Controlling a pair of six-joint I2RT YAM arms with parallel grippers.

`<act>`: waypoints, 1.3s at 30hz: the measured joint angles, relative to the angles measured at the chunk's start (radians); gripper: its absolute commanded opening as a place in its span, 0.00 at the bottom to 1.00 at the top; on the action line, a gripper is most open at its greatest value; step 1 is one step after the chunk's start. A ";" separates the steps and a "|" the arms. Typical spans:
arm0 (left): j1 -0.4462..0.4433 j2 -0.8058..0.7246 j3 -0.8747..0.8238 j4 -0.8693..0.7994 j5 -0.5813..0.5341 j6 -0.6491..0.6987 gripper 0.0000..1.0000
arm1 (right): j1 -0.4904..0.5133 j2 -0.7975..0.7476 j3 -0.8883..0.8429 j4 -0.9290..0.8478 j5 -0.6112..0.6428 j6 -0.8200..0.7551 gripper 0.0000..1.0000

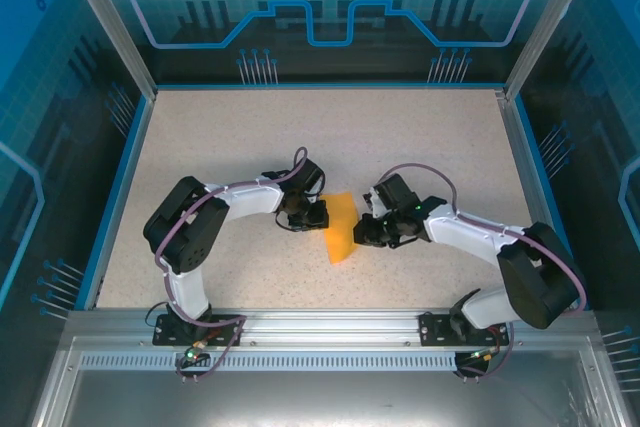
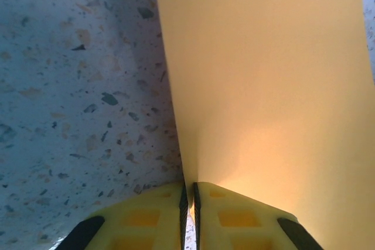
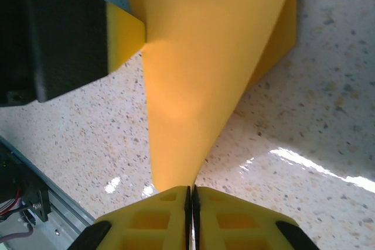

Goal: Fold a paper plane with a square sheet of paper (pick it up from the middle)

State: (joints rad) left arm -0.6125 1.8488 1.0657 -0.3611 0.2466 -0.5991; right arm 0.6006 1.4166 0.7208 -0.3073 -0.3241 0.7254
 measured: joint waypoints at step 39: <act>0.000 0.000 -0.002 0.003 0.001 0.000 0.15 | 0.042 0.285 0.162 0.108 -0.006 0.071 0.14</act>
State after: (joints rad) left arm -0.6125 1.8484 1.0641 -0.3580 0.2474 -0.5991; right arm 0.6430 1.7020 0.8825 -0.1993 -0.3298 0.7967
